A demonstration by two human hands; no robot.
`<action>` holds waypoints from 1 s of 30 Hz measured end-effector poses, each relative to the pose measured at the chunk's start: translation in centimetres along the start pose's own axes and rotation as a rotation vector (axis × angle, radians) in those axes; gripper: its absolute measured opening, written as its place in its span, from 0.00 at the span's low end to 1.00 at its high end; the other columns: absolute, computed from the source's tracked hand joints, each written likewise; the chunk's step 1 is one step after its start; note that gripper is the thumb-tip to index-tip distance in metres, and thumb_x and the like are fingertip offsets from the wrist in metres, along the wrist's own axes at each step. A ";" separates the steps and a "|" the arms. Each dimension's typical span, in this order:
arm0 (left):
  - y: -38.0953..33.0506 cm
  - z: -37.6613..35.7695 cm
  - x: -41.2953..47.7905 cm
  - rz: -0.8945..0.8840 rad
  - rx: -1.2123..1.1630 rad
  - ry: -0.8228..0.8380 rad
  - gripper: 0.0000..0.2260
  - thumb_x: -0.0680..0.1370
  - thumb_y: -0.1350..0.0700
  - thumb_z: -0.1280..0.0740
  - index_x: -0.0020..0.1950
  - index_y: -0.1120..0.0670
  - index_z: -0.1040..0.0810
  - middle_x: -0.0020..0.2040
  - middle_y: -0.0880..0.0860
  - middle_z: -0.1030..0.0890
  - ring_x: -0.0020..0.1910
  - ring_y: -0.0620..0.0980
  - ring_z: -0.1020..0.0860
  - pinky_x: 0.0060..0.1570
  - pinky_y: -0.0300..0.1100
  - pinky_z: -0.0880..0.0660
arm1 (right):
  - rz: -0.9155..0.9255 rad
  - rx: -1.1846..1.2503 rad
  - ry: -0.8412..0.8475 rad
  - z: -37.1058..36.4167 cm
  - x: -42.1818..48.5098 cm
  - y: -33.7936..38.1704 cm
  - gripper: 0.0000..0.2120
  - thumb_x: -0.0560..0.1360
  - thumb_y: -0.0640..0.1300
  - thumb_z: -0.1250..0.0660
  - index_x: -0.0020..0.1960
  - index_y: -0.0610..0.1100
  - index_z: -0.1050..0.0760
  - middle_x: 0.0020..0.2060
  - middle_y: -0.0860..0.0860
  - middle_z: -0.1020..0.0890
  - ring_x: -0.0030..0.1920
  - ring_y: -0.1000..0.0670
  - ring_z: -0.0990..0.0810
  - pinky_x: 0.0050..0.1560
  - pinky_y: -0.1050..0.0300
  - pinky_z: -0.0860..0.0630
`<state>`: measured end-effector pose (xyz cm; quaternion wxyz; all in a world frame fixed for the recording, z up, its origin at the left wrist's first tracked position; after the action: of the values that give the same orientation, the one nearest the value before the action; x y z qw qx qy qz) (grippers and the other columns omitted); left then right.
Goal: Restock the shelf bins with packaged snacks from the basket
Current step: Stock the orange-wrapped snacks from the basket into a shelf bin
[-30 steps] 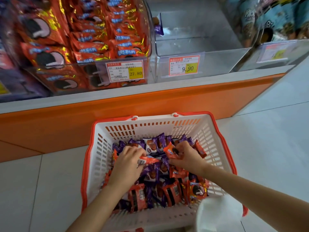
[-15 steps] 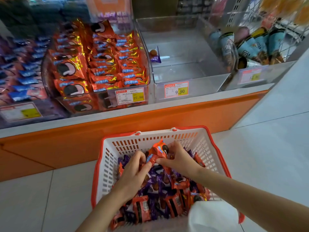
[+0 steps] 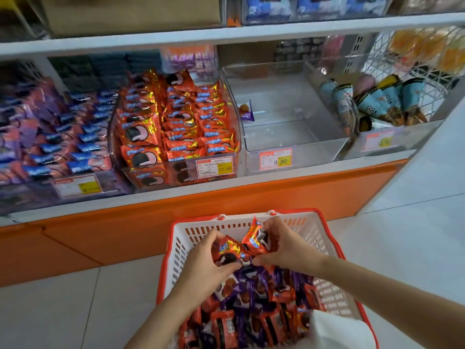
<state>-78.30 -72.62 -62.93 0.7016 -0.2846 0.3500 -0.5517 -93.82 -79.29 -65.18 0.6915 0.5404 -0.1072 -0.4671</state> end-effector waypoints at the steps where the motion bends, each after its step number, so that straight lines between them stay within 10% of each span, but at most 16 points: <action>1: -0.1 0.3 0.0 0.001 -0.012 0.001 0.18 0.71 0.52 0.25 0.51 0.43 0.34 0.47 0.40 0.25 0.46 0.35 0.25 0.39 0.22 0.32 | 0.008 -0.003 0.001 0.2 0.1 0.4 0.25 0.67 0.44 0.23 0.53 0.50 0.37 0.50 0.53 0.23 0.49 0.56 0.21 0.49 0.58 0.21; 6: -0.3 4.1 0.4 0.007 -0.140 -0.070 0.14 0.74 0.53 0.29 0.49 0.45 0.34 0.45 0.45 0.23 0.40 0.30 0.25 0.38 0.25 0.31 | 0.053 -0.061 -0.059 1.2 0.9 3.9 0.17 0.76 0.50 0.34 0.59 0.48 0.38 0.47 0.58 0.27 0.41 0.67 0.25 0.38 0.74 0.29; 15: 0.8 14.0 1.7 -0.098 -0.202 -0.549 0.12 0.73 0.62 0.28 0.45 0.48 0.28 0.37 0.46 0.20 0.38 0.40 0.23 0.36 0.27 0.30 | 0.314 0.076 -0.210 2.9 6.2 12.2 0.14 0.74 0.43 0.31 0.55 0.49 0.33 0.50 0.50 0.22 0.49 0.54 0.21 0.50 0.57 0.22; 21: -1.2 21.8 3.3 -0.267 -0.135 -0.865 0.11 0.72 0.49 0.27 0.46 0.48 0.29 0.42 0.44 0.22 0.43 0.38 0.24 0.43 0.28 0.31 | 0.523 0.056 -0.380 4.1 12.4 20.0 0.16 0.75 0.45 0.32 0.59 0.47 0.33 0.52 0.56 0.22 0.54 0.57 0.22 0.54 0.61 0.24; 30: -0.4 24.6 7.3 -0.284 -0.148 -0.855 0.14 0.72 0.44 0.30 0.49 0.50 0.29 0.49 0.52 0.23 0.52 0.52 0.24 0.49 0.46 0.27 | 0.540 -0.359 -0.671 7.1 23.0 25.6 0.14 0.80 0.41 0.39 0.65 0.45 0.32 0.61 0.43 0.24 0.59 0.45 0.24 0.53 0.59 0.27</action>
<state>-57.68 -79.51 -49.32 0.6782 -0.5812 0.0249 -0.4492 -72.46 -101.94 -48.86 0.7980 0.1839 -0.3792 -0.4307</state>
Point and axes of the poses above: each hand's wrist, its own x-axis towards the middle knuckle, its own z-axis out of the back of the hand, y = z × x, the point moved 8 cm from there along x, towards the middle knuckle
